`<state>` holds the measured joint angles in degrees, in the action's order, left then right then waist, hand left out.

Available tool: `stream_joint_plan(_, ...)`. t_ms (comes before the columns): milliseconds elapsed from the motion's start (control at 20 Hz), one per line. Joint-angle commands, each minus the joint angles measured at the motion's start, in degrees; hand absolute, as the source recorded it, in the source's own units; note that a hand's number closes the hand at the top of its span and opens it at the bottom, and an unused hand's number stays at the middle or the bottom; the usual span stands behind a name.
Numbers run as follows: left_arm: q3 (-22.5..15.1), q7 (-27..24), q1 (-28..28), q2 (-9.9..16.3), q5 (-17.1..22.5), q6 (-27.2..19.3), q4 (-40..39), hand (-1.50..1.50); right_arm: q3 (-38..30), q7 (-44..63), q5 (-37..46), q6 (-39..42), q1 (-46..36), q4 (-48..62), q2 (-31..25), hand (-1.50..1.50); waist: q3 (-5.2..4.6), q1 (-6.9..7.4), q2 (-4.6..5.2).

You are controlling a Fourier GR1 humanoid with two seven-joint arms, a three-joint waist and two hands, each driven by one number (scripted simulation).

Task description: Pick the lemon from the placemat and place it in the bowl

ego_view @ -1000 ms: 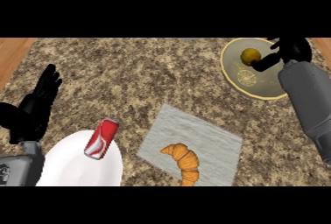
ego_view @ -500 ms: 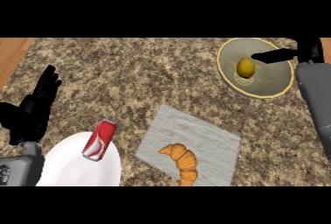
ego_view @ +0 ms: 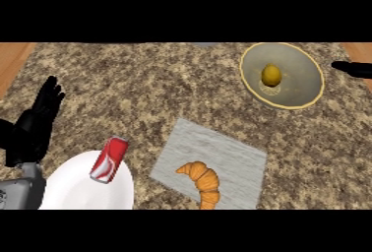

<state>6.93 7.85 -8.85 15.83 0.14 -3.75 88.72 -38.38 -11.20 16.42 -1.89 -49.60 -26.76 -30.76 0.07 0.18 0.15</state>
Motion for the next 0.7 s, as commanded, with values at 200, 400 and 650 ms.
stream_joint_plan(200,0.53,-1.51,3.14,-0.66,-0.11,0.47,1.73,0.00,-4.09,-4.78,-8.48,15.51,12.82,-2.84,-7.52,-1.50,-0.05,-0.53,-0.32)
stream_joint_plan(400,-0.82,0.53,2.26,-1.85,-2.41,-1.42,2.41,0.00,-5.60,-5.59,-12.83,24.12,16.01,-2.43,-10.12,-1.50,-0.04,-0.34,-0.22)
stream_joint_plan(650,-0.44,0.97,2.59,-2.11,-2.78,-1.11,3.16,0.00,-6.01,-5.81,-17.21,27.59,18.11,-4.34,-11.69,-1.50,-0.06,-0.14,-0.22)
